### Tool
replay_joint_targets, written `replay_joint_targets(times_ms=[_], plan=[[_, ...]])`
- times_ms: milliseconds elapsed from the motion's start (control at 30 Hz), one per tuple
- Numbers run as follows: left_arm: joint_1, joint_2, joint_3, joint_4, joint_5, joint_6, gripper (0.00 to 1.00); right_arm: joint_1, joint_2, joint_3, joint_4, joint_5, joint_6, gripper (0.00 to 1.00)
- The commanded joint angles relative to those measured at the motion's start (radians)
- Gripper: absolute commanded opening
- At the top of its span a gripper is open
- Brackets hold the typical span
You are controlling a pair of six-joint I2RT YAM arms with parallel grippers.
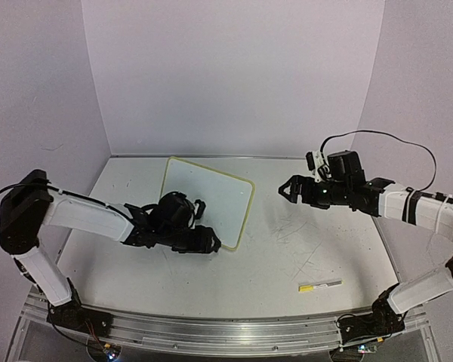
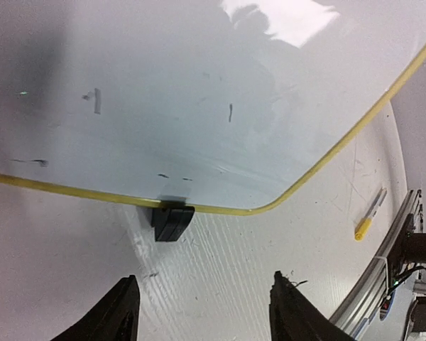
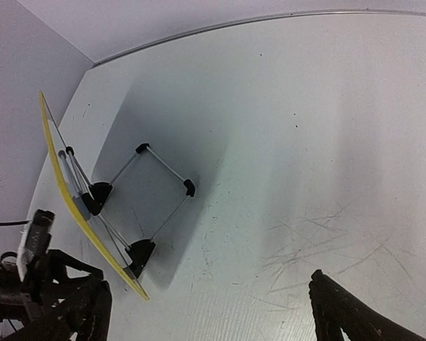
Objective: Write a sentence on the whiteboard
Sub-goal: Adjust the whiteboard stand at the center of the board.
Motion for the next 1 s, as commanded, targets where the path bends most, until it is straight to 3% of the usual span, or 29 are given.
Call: replay_joint_targets(times_ms=[0, 200, 400, 633, 967], plan=[[0.042, -0.210, -0.036, -0.143, -0.177, 0.114, 0.68, 0.027, -0.009, 0.005, 0.034, -0.010, -0.025, 0.97], [0.251, -0.334, -0.145, -0.181, -0.179, 0.178, 0.76, 0.063, 0.026, 0.017, 0.047, -0.020, -0.024, 0.96], [0.274, -0.230, -0.127, -0.132, -0.174, 0.229, 0.80, 0.086, 0.005, 0.024, 0.044, -0.011, -0.028, 0.95], [0.276, -0.085, -0.080, -0.064, -0.148, 0.283, 0.69, 0.087, -0.043, 0.012, 0.032, 0.029, -0.031, 0.95], [0.276, 0.038, -0.015, -0.011, -0.157, 0.390, 0.46, 0.087, -0.045, 0.025, 0.017, 0.039, -0.040, 0.95]])
